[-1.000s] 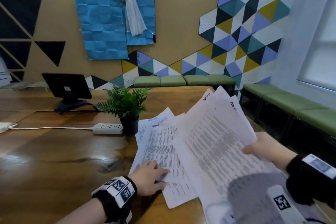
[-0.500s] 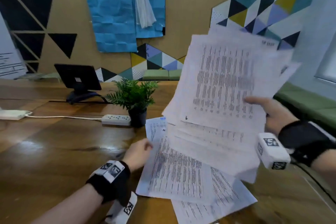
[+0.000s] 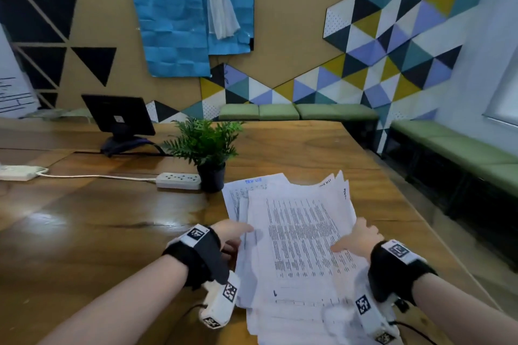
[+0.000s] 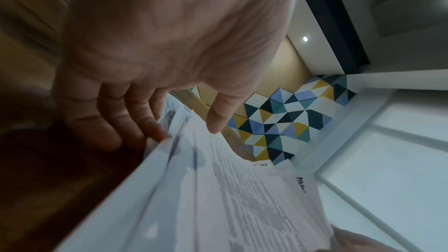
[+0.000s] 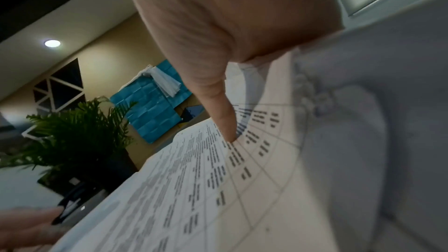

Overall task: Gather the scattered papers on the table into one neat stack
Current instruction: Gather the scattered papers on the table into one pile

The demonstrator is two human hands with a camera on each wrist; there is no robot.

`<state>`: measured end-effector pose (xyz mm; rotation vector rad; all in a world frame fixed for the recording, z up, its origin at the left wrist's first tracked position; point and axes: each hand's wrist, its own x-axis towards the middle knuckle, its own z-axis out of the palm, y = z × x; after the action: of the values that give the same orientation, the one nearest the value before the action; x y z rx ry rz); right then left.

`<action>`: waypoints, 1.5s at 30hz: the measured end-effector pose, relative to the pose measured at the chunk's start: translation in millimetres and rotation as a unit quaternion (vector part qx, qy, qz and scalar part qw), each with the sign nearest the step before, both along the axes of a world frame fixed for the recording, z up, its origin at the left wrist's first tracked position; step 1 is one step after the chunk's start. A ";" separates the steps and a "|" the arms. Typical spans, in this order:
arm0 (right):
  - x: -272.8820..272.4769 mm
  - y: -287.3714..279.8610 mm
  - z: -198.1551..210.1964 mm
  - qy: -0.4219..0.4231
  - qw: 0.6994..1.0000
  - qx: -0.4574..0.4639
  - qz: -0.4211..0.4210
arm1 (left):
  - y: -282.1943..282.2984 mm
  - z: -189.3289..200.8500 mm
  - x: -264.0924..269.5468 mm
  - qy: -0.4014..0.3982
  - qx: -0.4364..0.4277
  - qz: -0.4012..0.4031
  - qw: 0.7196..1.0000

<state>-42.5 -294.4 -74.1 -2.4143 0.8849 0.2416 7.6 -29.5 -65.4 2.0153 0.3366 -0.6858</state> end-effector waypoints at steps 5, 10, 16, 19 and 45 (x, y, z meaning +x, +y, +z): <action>1.5 -12.5 -0.7 -0.025 0.983 0.180 -0.031 | -26.5 -8.5 3.0 -0.068 0.022 -0.043 0.997; -14.4 -24.4 3.5 -0.063 0.965 0.253 0.009 | -32.3 -0.2 -1.1 -0.153 0.149 -0.168 0.962; -38.9 -48.9 27.8 -0.178 0.962 0.207 0.028 | -15.1 -7.0 5.7 -0.141 0.175 -0.258 0.939; -41.5 -75.1 39.1 -0.234 0.949 0.209 -0.012 | -1.7 -13.5 2.8 -0.171 0.177 -0.261 0.934; -2.5 3.3 -1.3 -0.021 0.974 0.212 -0.074 | 11.2 3.3 10.9 0.033 -0.074 0.052 0.995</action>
<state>-45.1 -291.1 -75.5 -1.9432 0.8877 0.2901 18.5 -18.3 -62.1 1.8250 0.4142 -0.6931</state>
